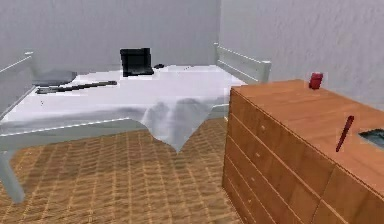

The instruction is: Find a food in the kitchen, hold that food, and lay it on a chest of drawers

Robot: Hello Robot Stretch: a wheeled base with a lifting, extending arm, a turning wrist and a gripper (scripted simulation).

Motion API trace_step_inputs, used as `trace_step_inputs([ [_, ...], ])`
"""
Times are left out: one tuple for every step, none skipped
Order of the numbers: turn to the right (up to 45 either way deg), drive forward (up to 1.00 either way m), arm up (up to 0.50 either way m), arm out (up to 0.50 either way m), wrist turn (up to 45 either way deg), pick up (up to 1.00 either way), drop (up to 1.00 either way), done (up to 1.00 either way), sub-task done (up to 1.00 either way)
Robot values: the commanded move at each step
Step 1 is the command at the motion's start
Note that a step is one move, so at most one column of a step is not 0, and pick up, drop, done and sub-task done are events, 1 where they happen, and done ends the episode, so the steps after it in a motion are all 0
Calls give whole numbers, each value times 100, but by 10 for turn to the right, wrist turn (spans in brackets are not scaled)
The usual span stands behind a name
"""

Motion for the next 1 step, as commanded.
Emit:
trace_step_inputs([
  [0,40,0,0,0,0,0,0,0],
])
